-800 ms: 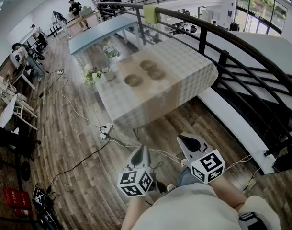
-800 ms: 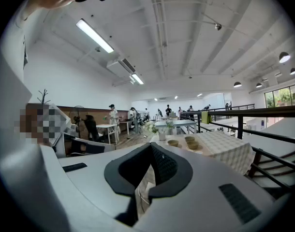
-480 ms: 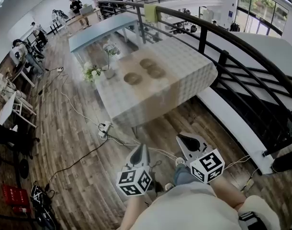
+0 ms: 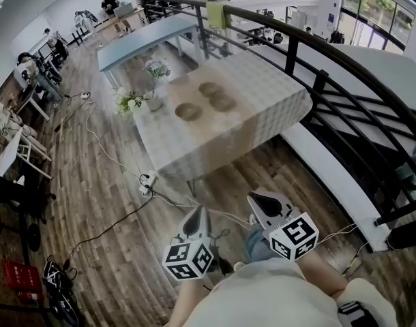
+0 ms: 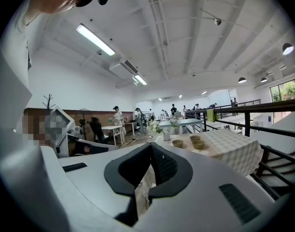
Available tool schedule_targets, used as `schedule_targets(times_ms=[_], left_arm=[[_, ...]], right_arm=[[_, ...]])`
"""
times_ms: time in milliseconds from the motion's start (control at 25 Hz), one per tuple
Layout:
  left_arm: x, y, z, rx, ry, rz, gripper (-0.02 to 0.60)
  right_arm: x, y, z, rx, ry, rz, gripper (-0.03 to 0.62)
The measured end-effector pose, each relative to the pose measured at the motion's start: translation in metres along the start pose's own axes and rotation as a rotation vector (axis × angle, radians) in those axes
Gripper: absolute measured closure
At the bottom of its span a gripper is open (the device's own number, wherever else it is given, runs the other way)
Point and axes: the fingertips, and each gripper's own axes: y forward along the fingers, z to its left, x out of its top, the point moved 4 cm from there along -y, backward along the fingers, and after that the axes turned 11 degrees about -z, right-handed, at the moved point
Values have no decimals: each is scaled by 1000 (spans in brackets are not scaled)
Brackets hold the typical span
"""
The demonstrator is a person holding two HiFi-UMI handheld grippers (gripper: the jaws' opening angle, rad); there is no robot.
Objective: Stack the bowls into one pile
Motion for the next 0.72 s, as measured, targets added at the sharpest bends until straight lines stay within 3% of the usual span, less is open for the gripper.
schedule_targets(times_ms=[400, 720], left_arm=[[9, 74, 0, -2, 14, 13, 577], [30, 139, 6, 25, 22, -3, 577]], right_arm=[[4, 46, -68, -17, 27, 10, 592], [19, 97, -122, 24, 7, 3, 592]])
